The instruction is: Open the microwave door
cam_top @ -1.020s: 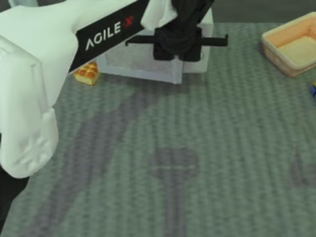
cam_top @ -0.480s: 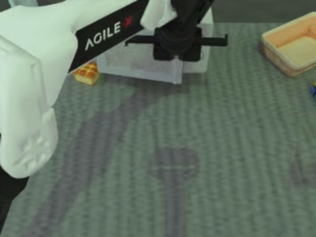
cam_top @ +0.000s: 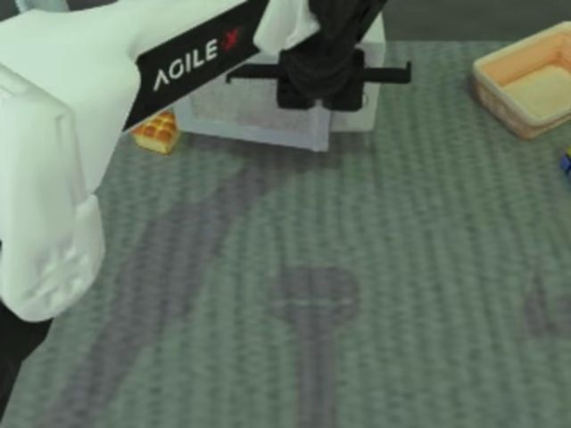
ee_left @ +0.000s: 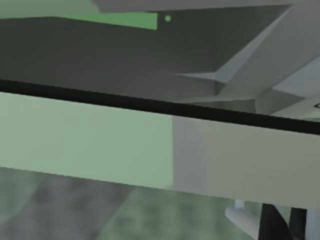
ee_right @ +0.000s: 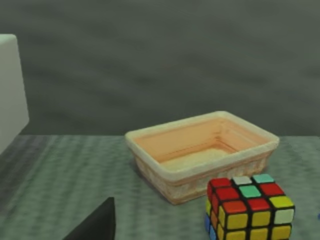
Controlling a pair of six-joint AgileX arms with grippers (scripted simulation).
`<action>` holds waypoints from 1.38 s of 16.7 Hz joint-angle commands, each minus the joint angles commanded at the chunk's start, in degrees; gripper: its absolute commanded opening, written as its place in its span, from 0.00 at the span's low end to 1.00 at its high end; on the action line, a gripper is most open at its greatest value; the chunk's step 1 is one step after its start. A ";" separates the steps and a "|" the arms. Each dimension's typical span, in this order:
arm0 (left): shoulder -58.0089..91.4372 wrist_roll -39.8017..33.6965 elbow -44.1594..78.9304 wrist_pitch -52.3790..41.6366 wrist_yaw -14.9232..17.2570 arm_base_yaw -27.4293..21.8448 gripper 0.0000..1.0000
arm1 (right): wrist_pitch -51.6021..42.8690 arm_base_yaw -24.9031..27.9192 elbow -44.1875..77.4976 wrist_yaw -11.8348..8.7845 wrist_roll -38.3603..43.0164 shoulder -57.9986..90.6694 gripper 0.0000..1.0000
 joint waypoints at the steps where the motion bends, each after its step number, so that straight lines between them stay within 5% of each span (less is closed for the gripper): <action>1: 0.00 0.00 0.00 0.00 0.00 0.00 0.00 | 0.00 0.00 0.00 0.00 0.00 0.00 1.00; 23: -6.42 5.63 -10.77 5.81 2.65 0.43 0.00 | 0.00 0.00 0.00 0.00 0.00 0.00 1.00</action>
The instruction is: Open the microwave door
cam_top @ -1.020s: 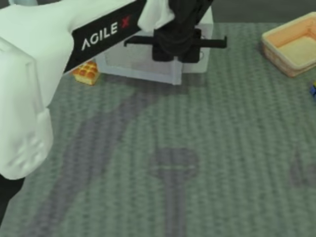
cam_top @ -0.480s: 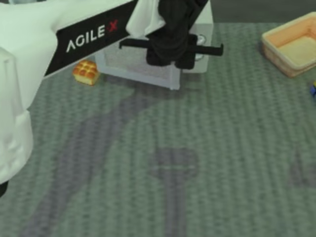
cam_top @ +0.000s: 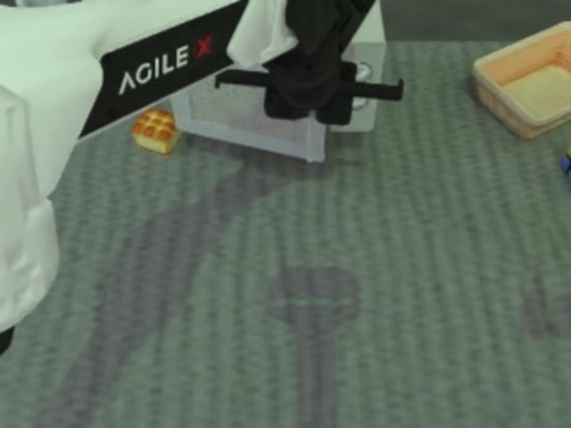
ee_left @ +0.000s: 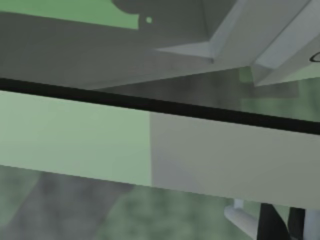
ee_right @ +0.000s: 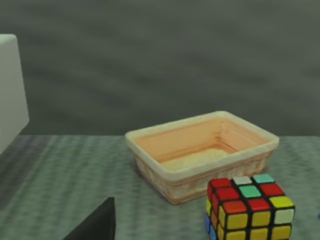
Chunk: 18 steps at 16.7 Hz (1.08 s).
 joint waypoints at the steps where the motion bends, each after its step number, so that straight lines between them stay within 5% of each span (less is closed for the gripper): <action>1: 0.00 0.00 0.00 0.00 0.00 0.00 0.00 | 0.00 0.00 0.00 0.00 0.00 0.00 1.00; 18: -2.13 2.17 -3.45 1.80 1.01 0.11 0.00 | 0.00 0.00 0.00 0.00 0.00 0.00 1.00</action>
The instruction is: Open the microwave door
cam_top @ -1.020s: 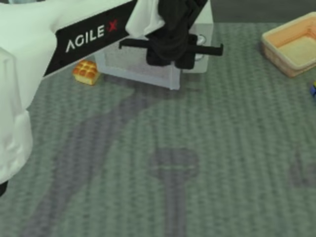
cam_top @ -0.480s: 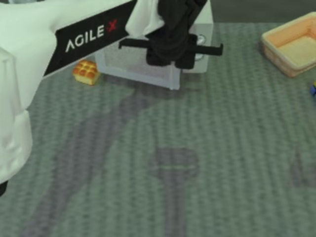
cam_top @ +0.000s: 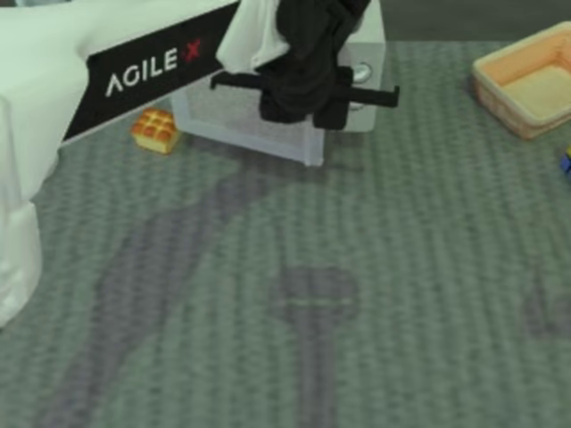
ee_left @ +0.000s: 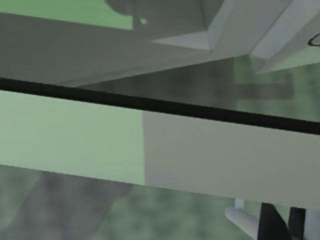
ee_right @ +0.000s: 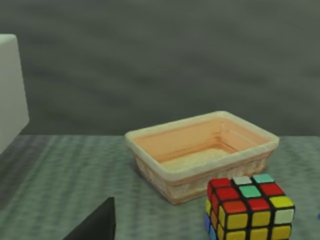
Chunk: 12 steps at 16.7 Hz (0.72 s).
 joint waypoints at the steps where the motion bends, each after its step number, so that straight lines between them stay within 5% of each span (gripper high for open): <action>1: -0.98 1.01 -1.44 0.76 0.45 0.20 0.00 | 0.00 0.00 0.00 0.00 0.00 0.00 1.00; 12: -3.62 3.90 -5.69 2.86 2.09 0.67 0.00 | 0.00 0.00 0.00 0.00 0.00 0.00 1.00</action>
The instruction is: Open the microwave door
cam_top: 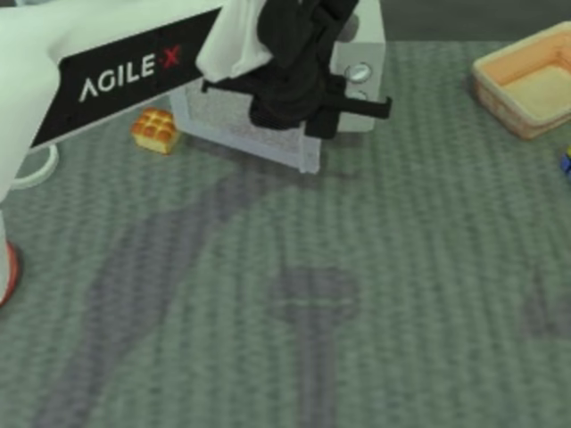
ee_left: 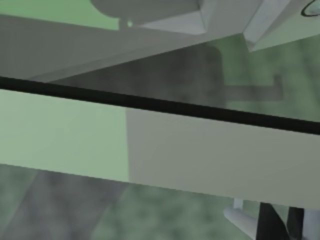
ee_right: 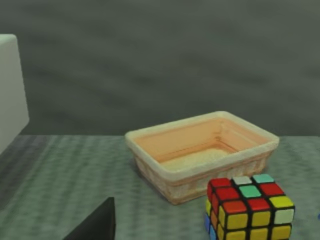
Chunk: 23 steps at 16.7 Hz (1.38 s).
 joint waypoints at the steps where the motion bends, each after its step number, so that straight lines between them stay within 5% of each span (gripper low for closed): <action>1: 0.00 0.00 0.00 0.00 0.00 0.00 0.00 | 0.00 0.00 0.00 0.00 0.00 0.00 1.00; 23: -3.00 3.58 -4.41 2.09 1.82 0.56 0.00 | 0.00 0.00 0.00 0.00 0.00 0.00 1.00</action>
